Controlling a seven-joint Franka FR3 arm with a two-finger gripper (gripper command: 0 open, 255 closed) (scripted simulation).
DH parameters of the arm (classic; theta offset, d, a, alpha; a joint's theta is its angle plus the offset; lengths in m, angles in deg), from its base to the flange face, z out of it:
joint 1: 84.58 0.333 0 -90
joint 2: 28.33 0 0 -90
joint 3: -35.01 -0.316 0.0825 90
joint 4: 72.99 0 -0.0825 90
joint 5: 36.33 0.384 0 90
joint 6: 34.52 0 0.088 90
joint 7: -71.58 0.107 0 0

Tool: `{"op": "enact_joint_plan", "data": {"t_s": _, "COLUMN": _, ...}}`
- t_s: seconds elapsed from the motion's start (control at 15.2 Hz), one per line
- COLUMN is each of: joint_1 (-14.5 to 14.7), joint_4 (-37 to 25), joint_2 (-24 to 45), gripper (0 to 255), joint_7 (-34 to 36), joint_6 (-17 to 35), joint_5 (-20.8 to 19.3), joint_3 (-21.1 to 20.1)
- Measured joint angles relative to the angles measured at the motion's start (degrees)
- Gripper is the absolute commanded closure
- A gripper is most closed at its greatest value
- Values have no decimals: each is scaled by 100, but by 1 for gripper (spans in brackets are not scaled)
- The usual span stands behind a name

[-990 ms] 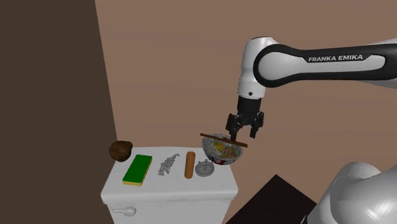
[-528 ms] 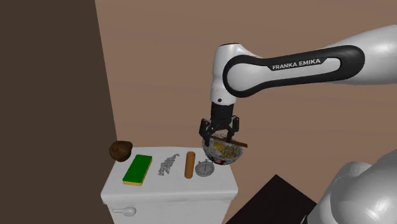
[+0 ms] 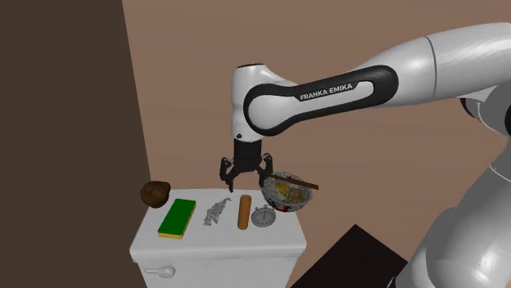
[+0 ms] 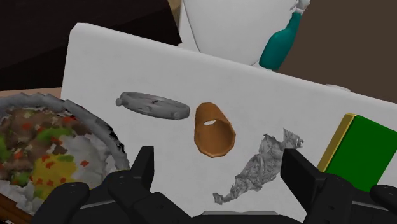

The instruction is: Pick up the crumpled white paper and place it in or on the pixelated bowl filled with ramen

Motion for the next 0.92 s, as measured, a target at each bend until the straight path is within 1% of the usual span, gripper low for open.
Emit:
{"op": "enact_joint_plan", "data": {"t_s": 0.26, "joint_1": 207, "joint_4": -885, "joint_2": 1001, "gripper": 0, "joint_7": 732, "joint_6": 63, "joint_5": -507, "joint_3": -150}}
{"op": "enact_joint_plan", "data": {"t_s": 0.4, "joint_1": 374, "joint_4": -1417, "joint_2": 1549, "gripper": 0, "joint_7": 1085, "joint_6": 35, "joint_5": -785, "joint_3": -168}}
{"op": "enact_joint_plan", "data": {"t_s": 0.46, "joint_1": 420, "joint_4": -1543, "joint_2": 1670, "gripper": 0, "joint_7": 1176, "joint_6": 18, "joint_5": -850, "joint_3": -164}}
{"op": "enact_joint_plan", "data": {"t_s": 0.66, "joint_1": 467, "joint_4": -1570, "joint_2": 1830, "gripper": 0, "joint_7": 1268, "joint_6": 140, "joint_5": -935, "joint_3": -149}}
{"op": "enact_joint_plan", "data": {"t_s": 0.92, "joint_1": 477, "joint_4": -1336, "joint_2": 1909, "gripper": 0, "joint_7": 1304, "joint_6": 444, "joint_5": -977, "joint_3": -135}}
